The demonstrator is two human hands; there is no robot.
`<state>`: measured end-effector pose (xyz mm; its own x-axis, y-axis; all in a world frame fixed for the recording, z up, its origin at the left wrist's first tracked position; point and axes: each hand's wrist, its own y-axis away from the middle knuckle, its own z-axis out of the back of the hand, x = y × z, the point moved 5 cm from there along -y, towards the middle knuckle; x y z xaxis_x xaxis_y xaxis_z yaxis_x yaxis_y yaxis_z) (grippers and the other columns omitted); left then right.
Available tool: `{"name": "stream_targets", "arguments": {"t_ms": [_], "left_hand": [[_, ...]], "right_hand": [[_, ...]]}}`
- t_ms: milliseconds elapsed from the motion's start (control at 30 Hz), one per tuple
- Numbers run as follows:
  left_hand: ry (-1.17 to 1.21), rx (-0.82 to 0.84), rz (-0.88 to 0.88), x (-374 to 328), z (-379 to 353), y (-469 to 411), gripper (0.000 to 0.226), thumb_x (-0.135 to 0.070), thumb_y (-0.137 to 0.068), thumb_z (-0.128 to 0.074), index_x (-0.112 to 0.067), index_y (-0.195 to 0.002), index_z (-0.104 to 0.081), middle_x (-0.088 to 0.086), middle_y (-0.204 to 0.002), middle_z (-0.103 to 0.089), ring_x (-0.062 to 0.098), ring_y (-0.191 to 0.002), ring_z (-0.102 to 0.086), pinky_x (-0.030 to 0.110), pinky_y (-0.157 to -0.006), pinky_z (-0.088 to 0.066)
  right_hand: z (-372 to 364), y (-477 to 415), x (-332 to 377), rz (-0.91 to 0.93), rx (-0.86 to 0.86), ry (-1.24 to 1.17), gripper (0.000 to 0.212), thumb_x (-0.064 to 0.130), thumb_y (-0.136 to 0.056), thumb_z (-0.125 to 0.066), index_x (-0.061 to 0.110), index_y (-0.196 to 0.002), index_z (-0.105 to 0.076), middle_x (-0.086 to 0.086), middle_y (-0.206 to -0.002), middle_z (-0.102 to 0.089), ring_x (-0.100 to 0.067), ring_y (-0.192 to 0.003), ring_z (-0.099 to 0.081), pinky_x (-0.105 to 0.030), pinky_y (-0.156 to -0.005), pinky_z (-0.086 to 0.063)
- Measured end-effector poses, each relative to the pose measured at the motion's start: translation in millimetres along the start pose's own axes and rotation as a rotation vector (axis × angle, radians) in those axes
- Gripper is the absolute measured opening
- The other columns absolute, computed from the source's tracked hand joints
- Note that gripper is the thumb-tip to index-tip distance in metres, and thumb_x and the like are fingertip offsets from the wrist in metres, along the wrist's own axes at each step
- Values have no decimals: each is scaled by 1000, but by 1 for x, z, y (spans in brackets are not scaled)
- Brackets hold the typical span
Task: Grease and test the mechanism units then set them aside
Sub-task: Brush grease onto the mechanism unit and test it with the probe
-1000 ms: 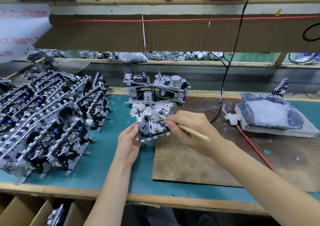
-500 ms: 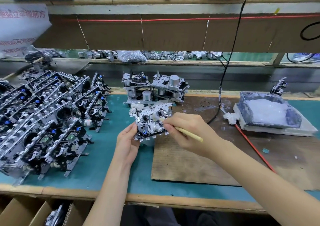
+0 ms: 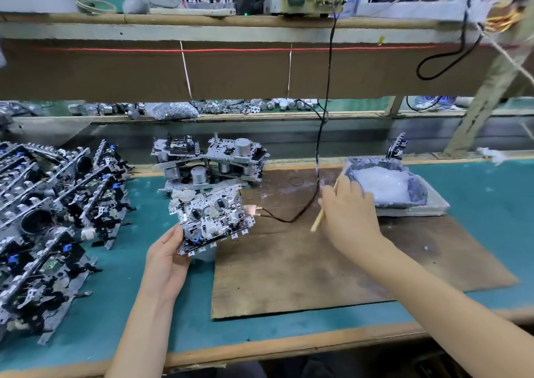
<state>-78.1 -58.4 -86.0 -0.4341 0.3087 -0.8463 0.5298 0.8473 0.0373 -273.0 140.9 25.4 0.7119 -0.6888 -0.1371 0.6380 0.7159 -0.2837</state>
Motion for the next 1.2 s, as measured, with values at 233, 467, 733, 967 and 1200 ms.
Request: {"name": "stream_targets", "arguments": {"t_ms": [233,467,733,967,1200], "left_hand": [[-29,36,4,3,1,-2,52,-4,-99,-35,-13,-71,-77,-3,-80,-74,8,-68,-69,17,-56,-54],[-25,46,12,2,-2,-1,55,-4,-99,-33,-17,-70,-78,-3,-79,-74,8,-70,-70,19,-59,-55],[-7,-8,15,-1,-6,4,52,-4,-98,-37,-18,-69,-78,-2,-77,-74,9,-65,-69,19,-53,-53],[61,-3,36,-5,-11,9,22,-11,-93,-43,-2,-99,-62,8,-88,-72,19,-76,-68,27,-62,-56],[29,45,59,-6,-13,11,23,-17,-88,-47,-3,-101,-60,8,-91,-69,23,-78,-64,35,-65,-53]], "right_hand": [[-35,15,-24,-126,356,166,35,12,-91,-47,10,-125,-42,-14,-132,-30,-31,-122,-33,-38,-93,-34],[-39,16,-25,-113,424,139,34,14,-90,-52,9,-123,-48,-14,-131,-33,-31,-121,-35,-39,-95,-34],[-6,15,36,265,178,-686,26,16,-94,-46,-1,-92,-66,-14,-89,-61,-24,-86,-56,-30,-75,-40],[-40,35,131,247,745,-1253,26,30,-99,-36,13,-106,-55,-14,-110,-56,-14,-90,-55,-9,-70,-47],[-46,38,177,-108,329,-1750,11,22,-95,-50,29,-90,-57,-8,-112,-58,-9,-93,-53,-20,-88,-45]]}}
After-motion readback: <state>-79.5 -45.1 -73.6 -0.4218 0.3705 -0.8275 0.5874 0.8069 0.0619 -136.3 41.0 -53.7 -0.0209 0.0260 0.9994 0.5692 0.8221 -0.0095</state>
